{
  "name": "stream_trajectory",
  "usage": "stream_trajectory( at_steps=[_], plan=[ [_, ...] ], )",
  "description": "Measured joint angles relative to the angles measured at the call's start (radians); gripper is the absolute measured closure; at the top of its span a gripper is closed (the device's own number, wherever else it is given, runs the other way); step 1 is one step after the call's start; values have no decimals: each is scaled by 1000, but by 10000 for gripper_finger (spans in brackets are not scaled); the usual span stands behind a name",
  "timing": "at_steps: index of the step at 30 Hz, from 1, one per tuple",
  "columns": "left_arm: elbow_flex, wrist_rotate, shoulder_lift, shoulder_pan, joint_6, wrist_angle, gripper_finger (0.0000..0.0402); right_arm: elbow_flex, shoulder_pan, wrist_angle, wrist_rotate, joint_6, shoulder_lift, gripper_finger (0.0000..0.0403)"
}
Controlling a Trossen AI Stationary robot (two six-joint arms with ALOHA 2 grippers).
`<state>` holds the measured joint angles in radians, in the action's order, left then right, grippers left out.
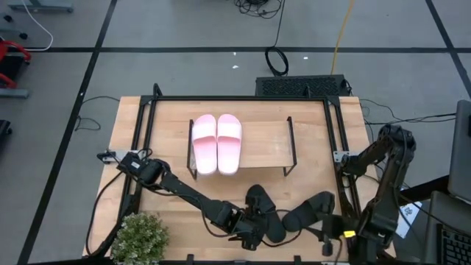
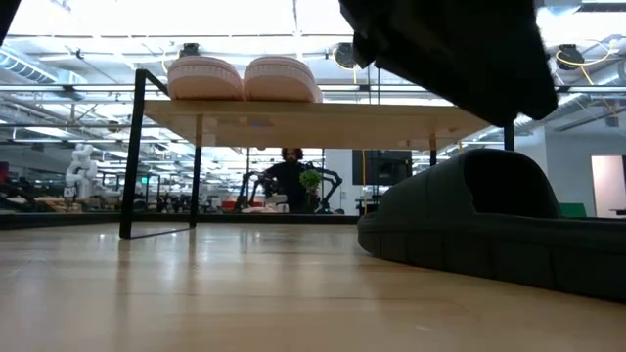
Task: Pick and place slides into the shelf
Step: Put the left black slipper on the shelf
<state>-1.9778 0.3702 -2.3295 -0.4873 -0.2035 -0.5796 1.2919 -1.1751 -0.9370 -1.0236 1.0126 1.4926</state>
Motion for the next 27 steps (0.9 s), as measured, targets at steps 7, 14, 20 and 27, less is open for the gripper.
stream_trajectory(
  at_steps=[7,14,20,27],
  plan=[
    [0,90,-2,4,7,-19,261,0,-6,189,-50,-237,-13,204],
    [0,93,-2,5,-32,-45,261,0,-5,222,-55,-299,-13,204],
    [0,82,-2,4,-71,-53,261,0,-5,222,-55,-299,-13,204],
    [0,81,-2,5,-94,-54,261,0,-5,222,-57,-300,-13,204]
  ],
)
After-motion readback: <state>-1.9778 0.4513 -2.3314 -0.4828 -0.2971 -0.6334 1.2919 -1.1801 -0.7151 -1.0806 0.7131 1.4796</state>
